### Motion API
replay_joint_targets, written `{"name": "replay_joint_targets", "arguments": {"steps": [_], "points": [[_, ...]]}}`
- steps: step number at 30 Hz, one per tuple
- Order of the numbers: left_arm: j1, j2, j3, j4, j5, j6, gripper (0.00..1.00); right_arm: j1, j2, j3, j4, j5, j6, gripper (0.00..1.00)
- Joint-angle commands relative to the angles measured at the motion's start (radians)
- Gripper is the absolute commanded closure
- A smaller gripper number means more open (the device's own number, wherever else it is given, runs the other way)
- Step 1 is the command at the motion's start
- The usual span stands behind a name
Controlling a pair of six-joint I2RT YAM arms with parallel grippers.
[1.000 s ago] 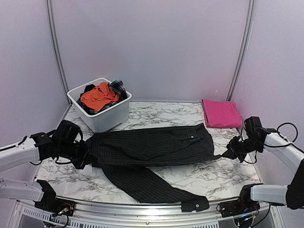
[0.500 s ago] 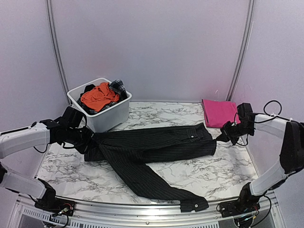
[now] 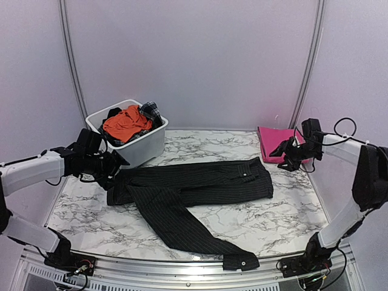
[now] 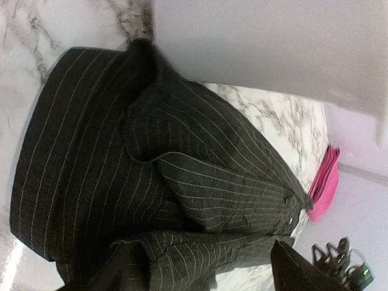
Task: Fold and stack the mixed laundry pile
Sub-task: Fold the 1/3-folded shirt at the center of the board.
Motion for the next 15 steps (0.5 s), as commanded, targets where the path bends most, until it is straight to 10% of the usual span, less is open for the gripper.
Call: {"name": "replay_joint_targets", "arguments": {"steps": [1, 15], "points": [[0.002, -0.111, 0.005, -0.042, -0.004, 0.131, 0.02, -0.006, -0.143, -0.100, -0.018, -0.074, -0.179, 0.39], [-0.014, -0.280, -0.197, -0.141, 0.064, 0.173, 0.02, 0.048, -0.133, -0.283, -0.056, 0.046, -0.316, 0.38]]}}
